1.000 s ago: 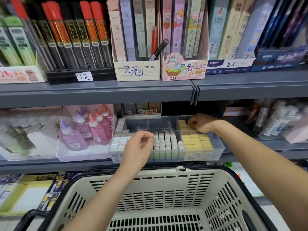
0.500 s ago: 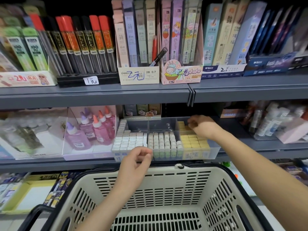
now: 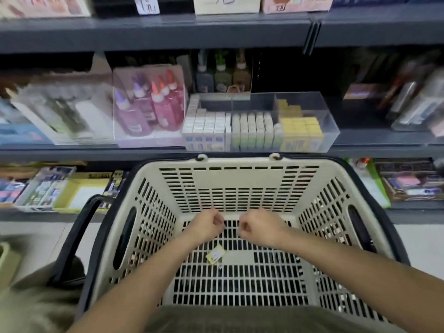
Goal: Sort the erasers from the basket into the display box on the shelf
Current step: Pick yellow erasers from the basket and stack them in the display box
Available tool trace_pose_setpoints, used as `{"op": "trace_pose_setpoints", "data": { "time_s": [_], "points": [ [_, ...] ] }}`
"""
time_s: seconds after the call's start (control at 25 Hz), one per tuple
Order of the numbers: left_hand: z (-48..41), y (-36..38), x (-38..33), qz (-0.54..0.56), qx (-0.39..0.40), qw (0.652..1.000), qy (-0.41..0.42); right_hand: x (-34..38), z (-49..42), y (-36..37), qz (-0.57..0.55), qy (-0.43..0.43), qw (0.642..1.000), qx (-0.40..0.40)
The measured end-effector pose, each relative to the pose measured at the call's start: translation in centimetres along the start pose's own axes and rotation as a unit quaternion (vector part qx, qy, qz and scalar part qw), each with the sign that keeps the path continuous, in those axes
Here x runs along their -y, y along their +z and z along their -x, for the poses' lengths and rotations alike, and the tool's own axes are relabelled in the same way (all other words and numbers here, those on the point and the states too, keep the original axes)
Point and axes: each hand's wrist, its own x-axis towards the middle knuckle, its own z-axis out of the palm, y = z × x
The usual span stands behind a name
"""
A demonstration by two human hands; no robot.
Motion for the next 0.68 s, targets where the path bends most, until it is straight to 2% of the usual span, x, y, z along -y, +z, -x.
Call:
{"op": "trace_pose_setpoints", "data": {
  "time_s": [0.12, 0.24, 0.36, 0.48, 0.6, 0.68],
  "points": [
    [0.2, 2.6, 2.1, -0.106, 0.056, 0.992, -0.04, 0.1, -1.9, 4.2, 0.046, 0.01, 0.993, 0.112],
    [0.8, 4.7, 3.0, -0.172, 0.096, 0.98, -0.037, -0.1, -2.7, 6.8, 0.004, 0.015, 0.99, 0.14],
    [0.6, 5.5, 3.3, -0.197, 0.091, 0.976, -0.012, -0.5, -2.9, 7.5, -0.048, 0.003, 0.988, 0.143],
    [-0.2, 3.7, 1.8, -0.082, 0.094, 0.992, 0.001, -1.0, -2.8, 6.0, -0.067, -0.031, 0.992, 0.098],
    [-0.3, 1.2, -0.9, 0.067, 0.047, 0.996, 0.037, -2.0, -2.5, 2.4, -0.049, -0.035, 0.998, -0.028],
    [0.0, -0.4, -2.9, 0.168, 0.003, 0.984, 0.06, -2.5, -2.1, -0.5, -0.122, -0.001, 0.988, -0.098]
  ]
}}
